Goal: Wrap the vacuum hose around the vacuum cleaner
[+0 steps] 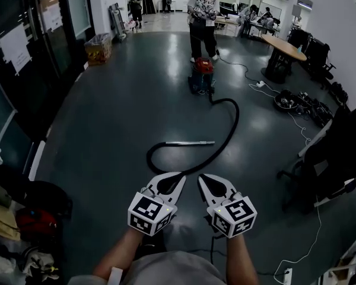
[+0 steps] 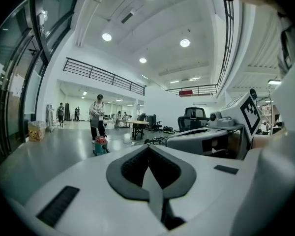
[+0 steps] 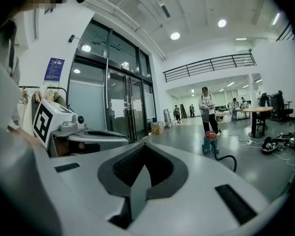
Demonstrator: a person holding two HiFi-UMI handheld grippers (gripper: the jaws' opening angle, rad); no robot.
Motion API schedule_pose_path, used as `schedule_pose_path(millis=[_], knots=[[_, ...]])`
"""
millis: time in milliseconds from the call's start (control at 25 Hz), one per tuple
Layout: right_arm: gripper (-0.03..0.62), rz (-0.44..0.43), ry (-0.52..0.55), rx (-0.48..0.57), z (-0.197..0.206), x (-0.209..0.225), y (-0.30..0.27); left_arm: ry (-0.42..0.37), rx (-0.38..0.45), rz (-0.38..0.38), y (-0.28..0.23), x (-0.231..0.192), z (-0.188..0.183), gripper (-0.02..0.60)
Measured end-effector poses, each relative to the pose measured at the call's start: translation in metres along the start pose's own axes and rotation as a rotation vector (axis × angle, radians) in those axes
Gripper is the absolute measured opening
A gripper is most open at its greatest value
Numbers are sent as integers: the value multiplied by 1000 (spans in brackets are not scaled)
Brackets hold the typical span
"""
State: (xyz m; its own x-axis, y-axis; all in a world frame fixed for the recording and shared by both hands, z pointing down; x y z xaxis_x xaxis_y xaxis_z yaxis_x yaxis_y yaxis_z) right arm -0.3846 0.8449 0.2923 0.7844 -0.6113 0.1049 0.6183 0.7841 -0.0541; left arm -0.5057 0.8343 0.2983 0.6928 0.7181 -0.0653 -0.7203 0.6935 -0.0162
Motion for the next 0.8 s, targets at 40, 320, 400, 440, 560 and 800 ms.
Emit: schedule_pose_path(millis=[40,320,400,440,560,800], knots=[[3,5,2,-2,0,6,-12,-2,-1,5,-8,-12,0,8],[3,45,0,-24,-1,49,-97,0,-9,44,-64,-99,-1,8],[3,64,-4,-32,-2,60,-122,8,-14,58,-78,-125,-1,8],[3,70,-5,-38,-3,64,-135,13,-18,65,-85,-138,0,8],[3,93,-12,-63,-3,79,-174,28,-30,89,-106,-176,0,8],[3,151,-29,-129,-5,107,-253,47,-61,133,-142,-257,-1,8]])
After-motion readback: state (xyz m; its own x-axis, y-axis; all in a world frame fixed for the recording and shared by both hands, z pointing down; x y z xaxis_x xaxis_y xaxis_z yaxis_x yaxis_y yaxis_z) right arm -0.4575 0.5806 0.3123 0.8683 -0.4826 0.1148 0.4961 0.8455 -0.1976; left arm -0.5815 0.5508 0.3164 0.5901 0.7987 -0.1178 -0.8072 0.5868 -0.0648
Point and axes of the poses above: the fingertips, and each gripper's own axes: y backward along the fingers, x to its right, z out of its underside, the point moved 6 cm from there along y, backward along the fingers, and after that the axes turned 8 degrees about x, right-handed, at the moved point
